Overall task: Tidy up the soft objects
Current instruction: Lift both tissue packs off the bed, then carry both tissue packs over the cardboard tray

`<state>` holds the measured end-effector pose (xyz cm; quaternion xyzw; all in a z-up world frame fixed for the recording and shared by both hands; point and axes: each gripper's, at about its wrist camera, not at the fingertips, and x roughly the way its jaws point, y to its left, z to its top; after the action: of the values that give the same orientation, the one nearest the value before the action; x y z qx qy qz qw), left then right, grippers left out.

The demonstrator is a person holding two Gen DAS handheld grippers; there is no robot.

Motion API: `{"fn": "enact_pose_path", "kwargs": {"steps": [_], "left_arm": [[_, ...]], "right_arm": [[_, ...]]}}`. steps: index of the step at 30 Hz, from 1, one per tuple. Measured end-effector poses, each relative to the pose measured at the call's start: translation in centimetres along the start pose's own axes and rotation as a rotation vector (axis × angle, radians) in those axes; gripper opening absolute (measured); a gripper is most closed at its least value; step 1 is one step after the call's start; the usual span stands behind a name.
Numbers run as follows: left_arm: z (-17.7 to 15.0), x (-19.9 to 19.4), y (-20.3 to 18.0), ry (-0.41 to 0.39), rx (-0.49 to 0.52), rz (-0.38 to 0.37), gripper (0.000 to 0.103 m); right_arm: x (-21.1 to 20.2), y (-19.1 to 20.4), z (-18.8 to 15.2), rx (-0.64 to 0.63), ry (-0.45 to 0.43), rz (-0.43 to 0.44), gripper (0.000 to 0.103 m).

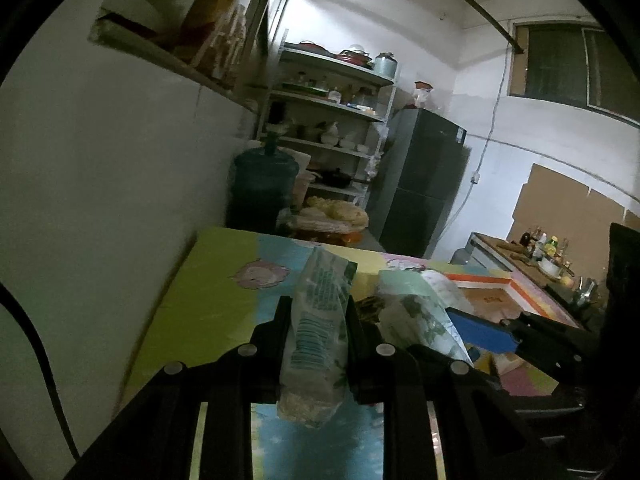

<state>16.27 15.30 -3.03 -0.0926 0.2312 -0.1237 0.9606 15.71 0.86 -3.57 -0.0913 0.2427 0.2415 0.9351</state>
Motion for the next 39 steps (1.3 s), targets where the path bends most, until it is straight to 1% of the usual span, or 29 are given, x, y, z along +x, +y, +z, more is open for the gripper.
{"fn": "enact_pose_path", "kwargs": {"steps": [8, 20, 30, 39], "left_arm": [[0.5, 0.7, -2.7, 0.010, -0.004, -0.035, 0.023], [1.0, 2.4, -6.7, 0.030, 0.011, -0.060, 0.023], [1.1, 4.0, -9.7, 0.044, 0.018, -0.084, 0.023], [0.8, 5.9, -13.5, 0.069, 0.046, -0.123, 0.023]], "right_arm": [[-2.1, -2.9, 0.2, 0.043, -0.040, -0.043, 0.045], [-3.8, -7.0, -0.5, 0.105, -0.068, -0.083, 0.045], [-5.7, -10.4, -1.8, 0.160, -0.092, -0.117, 0.045], [-7.2, -14.0, -2.9, 0.214, -0.101, -0.153, 0.045]]}}
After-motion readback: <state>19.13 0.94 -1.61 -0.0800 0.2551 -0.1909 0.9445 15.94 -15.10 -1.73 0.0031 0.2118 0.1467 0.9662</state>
